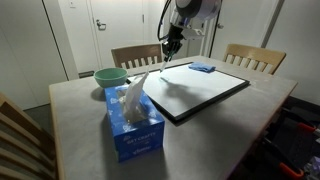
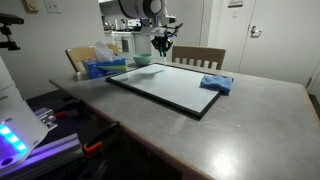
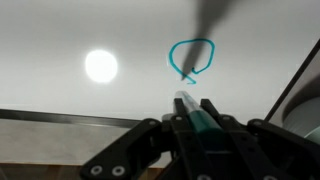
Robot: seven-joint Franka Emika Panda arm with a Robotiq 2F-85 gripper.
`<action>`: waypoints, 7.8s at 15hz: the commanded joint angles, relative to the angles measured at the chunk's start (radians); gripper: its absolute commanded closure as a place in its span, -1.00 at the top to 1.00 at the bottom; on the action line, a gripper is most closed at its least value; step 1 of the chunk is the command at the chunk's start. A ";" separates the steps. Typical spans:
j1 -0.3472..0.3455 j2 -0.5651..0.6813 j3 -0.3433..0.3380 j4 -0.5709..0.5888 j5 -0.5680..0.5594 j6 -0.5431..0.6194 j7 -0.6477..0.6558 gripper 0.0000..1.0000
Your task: Get the marker from the mint-green bowl and use it to draw on the whiteboard
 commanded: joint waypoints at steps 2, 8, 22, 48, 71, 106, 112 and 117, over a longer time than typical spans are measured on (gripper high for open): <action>0.053 -0.073 -0.078 -0.005 -0.080 -0.115 0.078 -0.89; -0.001 -0.077 -0.084 -0.024 -0.027 -0.160 0.059 -0.89; 0.021 -0.042 -0.116 -0.036 -0.077 -0.090 0.109 -0.89; -0.121 0.007 0.064 -0.034 0.185 -0.050 -0.052 -0.89; -0.139 -0.029 0.034 -0.036 0.268 -0.226 -0.040 -0.89; -0.065 0.090 -0.064 0.097 0.050 -0.189 -0.010 -0.89; -0.060 0.114 -0.054 0.142 0.055 -0.199 -0.020 -0.89; -0.079 0.116 -0.028 0.148 0.087 -0.202 -0.046 -0.89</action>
